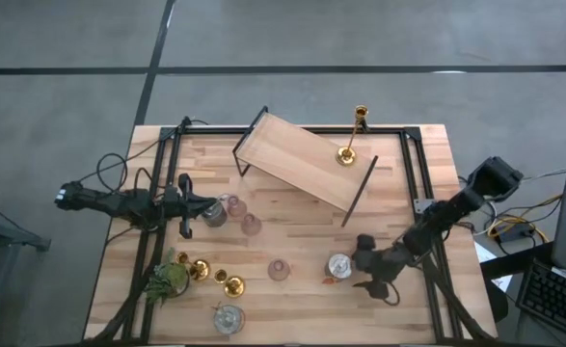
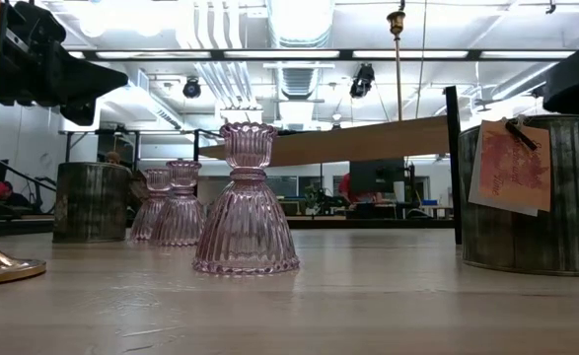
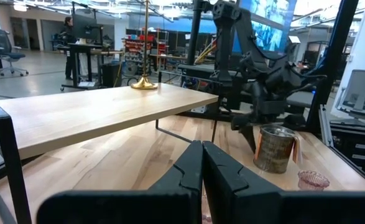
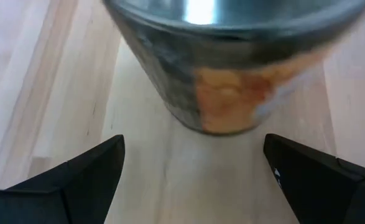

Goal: Pick & Place candle stick holders
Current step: Put the bottom right silver scented candle on the shelf

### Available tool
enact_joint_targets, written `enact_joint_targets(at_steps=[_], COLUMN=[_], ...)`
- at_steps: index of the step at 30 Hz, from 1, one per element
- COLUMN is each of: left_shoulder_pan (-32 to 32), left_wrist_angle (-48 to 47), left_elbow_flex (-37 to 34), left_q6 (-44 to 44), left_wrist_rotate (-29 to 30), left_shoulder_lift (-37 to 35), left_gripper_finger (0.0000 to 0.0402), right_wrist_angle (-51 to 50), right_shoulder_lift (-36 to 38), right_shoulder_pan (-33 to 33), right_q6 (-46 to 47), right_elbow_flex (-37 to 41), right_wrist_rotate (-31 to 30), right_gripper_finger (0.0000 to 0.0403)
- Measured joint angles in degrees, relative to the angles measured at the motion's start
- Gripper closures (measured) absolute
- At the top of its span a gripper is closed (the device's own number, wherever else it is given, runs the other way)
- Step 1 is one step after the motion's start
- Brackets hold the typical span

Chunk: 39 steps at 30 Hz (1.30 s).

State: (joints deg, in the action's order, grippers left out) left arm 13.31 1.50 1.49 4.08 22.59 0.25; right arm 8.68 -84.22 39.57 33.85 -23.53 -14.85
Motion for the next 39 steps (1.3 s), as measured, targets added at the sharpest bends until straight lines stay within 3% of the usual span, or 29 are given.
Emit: enact_joint_targets(at_steps=[7,17,26,39], left_shoulder_pan=[-0.01,-0.01,-0.01,0.00], left_wrist_angle=[-0.02,-0.02,-0.03,-0.04], left_elbow_flex=[0.01,0.01,0.01,0.01], left_q6=[0.01,0.01,0.01,0.01], left_wrist_rotate=[0.00,0.00,0.00,0.00], left_shoulder_lift=[0.00,0.01,0.00,0.00], left_gripper_finger=[0.0390,0.0390,0.0390,0.0390], right_wrist_angle=[2.42,13.44,31.21,43.24], right_shoulder_lift=[-1.85,-7.68,-17.25,-18.30], right_shoulder_pan=[4.28,6.29,6.29,4.69], right_q6=[-0.18,-1.07,-6.53,-13.26], right_elbow_flex=[0.30,0.42,0.42,-0.15], right_wrist_rotate=[-9.37,-21.24,-23.12,-27.33], right_gripper_finger=[0.0023,0.0023,0.0023,0.0023])
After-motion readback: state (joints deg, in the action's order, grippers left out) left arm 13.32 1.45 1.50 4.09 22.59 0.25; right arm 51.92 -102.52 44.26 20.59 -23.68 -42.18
